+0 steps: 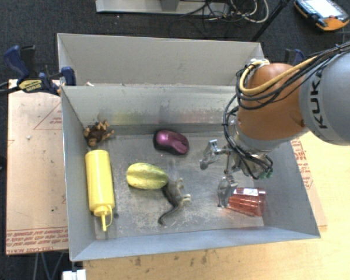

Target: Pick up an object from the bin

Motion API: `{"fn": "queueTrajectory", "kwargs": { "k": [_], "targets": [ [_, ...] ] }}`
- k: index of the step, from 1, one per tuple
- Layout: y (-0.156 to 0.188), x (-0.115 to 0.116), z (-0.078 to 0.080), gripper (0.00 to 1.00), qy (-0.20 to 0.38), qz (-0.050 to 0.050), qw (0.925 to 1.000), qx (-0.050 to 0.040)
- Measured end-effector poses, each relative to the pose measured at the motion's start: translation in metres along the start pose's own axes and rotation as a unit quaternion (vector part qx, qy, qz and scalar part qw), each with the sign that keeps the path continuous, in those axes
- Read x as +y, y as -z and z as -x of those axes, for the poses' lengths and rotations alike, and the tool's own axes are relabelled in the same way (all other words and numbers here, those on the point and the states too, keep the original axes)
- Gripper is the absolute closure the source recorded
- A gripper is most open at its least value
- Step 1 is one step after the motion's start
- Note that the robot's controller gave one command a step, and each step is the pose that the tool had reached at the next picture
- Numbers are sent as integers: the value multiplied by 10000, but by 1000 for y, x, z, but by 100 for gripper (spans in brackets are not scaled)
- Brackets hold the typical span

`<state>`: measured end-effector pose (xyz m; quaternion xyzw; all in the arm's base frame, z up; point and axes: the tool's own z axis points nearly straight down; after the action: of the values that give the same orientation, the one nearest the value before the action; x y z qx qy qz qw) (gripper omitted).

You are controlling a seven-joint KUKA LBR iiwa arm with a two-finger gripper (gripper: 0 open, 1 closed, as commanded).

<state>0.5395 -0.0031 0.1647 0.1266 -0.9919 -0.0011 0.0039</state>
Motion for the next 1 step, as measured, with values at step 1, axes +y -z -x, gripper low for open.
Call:
{"fn": "queueTrajectory", "kwargs": {
  "k": [1],
  "targets": [
    [0,15,19,0,915,-25,9958,-69]
  ]
}}
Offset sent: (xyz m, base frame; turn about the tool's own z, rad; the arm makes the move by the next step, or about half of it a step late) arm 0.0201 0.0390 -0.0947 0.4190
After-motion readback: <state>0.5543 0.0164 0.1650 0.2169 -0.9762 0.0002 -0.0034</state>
